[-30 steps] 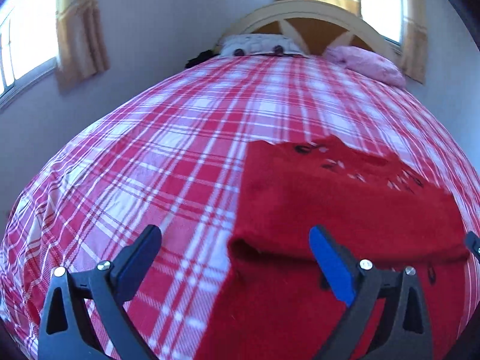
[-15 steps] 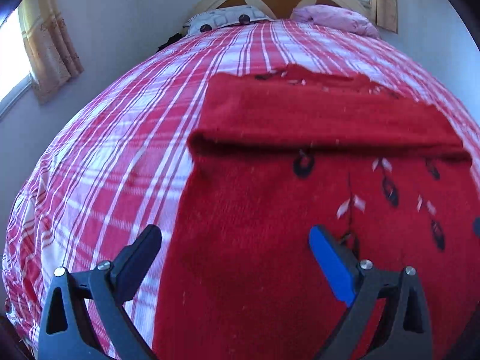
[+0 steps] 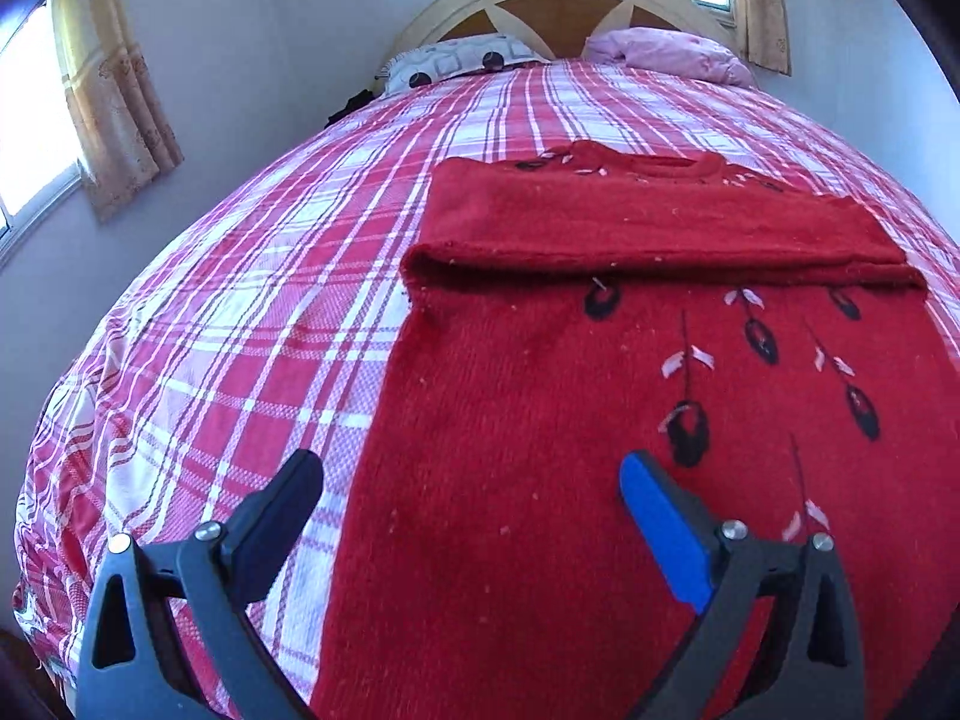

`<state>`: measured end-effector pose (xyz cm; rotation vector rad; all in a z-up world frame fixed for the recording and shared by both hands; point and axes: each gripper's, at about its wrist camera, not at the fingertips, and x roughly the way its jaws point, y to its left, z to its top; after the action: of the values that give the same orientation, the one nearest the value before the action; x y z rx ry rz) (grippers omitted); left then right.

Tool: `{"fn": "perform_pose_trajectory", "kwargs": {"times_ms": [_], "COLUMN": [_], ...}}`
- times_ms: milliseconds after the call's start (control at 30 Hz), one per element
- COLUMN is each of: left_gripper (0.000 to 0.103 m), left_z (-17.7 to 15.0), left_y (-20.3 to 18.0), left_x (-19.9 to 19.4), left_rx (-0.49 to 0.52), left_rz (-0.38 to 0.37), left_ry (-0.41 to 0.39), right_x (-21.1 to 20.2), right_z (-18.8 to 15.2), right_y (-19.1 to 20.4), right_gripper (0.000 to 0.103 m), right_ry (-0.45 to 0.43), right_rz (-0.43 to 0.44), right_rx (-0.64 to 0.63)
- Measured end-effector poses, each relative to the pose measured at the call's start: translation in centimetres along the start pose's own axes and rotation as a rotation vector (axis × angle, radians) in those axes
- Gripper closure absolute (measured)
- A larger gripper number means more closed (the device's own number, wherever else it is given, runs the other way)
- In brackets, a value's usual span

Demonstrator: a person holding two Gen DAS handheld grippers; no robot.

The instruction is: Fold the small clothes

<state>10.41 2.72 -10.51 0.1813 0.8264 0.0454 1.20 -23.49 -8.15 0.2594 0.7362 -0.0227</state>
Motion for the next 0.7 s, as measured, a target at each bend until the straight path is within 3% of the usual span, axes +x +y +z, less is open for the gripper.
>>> {"fn": "perform_pose_trajectory", "kwargs": {"times_ms": [333,400,467,533,700], "left_gripper": [0.001,0.001,0.001,0.001,0.001], "left_z": [-1.1,-1.2,-1.3,-1.5,-2.5], "left_y": [-0.2,-0.2,-0.3,-0.4,0.3], "left_x": [-1.8,-2.2,-2.6,-3.1,-4.3], "left_rx": [0.018,0.019,0.023,0.029,0.066], "left_rz": [-0.048,-0.056,-0.060,-0.066,-0.098], "left_ry": [-0.008,-0.014,-0.017,-0.021,-0.039], "right_x": [-2.5,-2.8,-3.0,-3.2,-3.8], "right_z": [-3.7,-4.4,-5.2,-6.1,-7.9], "right_y": [0.4,0.6,0.9,1.1,0.2], "right_gripper": [0.016,0.020,0.039,0.050,0.050], "right_ry": [0.063,0.074,0.097,0.122,0.170], "right_rz": [-0.002,0.001,0.010,0.008,0.048], "right_rx": [-0.078,-0.097,-0.116,-0.137,-0.092]}}
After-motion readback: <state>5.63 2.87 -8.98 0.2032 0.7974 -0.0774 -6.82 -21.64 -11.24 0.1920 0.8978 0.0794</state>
